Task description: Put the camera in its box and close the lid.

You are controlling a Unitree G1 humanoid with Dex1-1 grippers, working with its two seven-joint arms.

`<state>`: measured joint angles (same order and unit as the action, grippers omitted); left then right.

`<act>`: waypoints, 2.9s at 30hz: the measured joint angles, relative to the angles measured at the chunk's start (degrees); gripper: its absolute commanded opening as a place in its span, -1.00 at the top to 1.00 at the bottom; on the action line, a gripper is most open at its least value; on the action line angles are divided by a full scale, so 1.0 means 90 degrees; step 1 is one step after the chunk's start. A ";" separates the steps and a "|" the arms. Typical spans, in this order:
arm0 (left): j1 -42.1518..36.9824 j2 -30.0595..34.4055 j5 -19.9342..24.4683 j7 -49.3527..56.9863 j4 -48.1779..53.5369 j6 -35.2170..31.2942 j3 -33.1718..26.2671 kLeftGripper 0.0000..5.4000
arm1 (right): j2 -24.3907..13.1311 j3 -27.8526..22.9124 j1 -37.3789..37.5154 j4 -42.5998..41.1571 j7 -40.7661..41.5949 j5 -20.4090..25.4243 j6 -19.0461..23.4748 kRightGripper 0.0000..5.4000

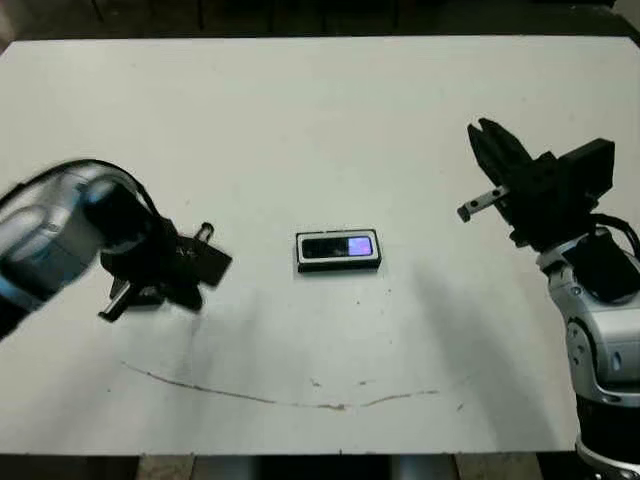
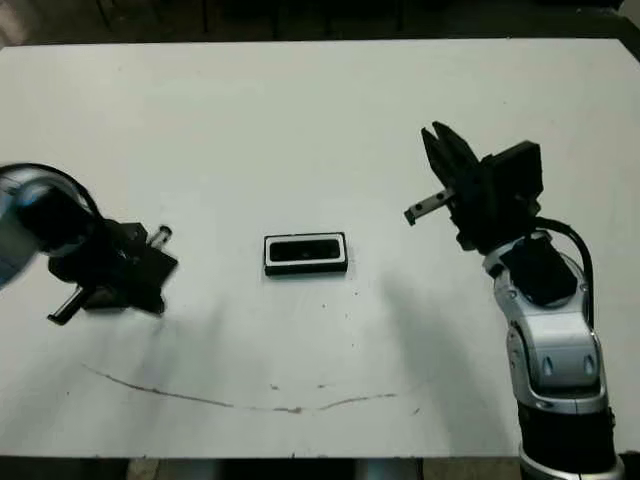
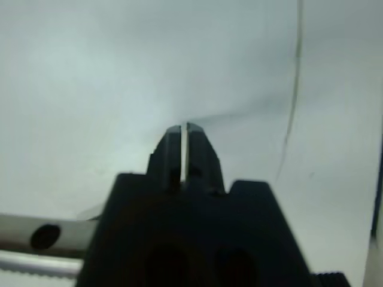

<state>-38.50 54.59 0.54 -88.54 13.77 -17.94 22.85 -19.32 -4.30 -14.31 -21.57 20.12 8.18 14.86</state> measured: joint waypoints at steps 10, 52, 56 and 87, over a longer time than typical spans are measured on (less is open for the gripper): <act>0.3316 -0.2259 0.2066 0.4115 0.2216 -0.1263 -0.4046 1.00 | 0.0011 0.0047 0.0102 -0.0036 -0.0016 -0.0001 -0.0005 1.00; 0.6003 -0.5719 0.1485 0.9084 0.3052 -0.1450 -0.4090 -0.99 | 0.0096 0.0053 0.0532 0.0590 0.0545 0.0418 -0.0552 1.00; 0.6004 -0.5613 0.1330 0.9176 0.2936 -0.1279 -0.4083 -0.99 | 0.0096 0.0044 0.0534 0.0685 0.0602 0.0503 -0.0586 1.00; 0.5903 -0.5292 0.1199 0.9112 0.1863 -0.1070 -0.3888 -0.99 | 0.0073 -0.0057 0.0589 0.0632 0.0568 0.0622 -0.0489 1.00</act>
<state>14.62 6.96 11.34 -6.53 30.53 -27.57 -12.14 -18.66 -4.81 -9.01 -15.88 25.23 13.79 10.46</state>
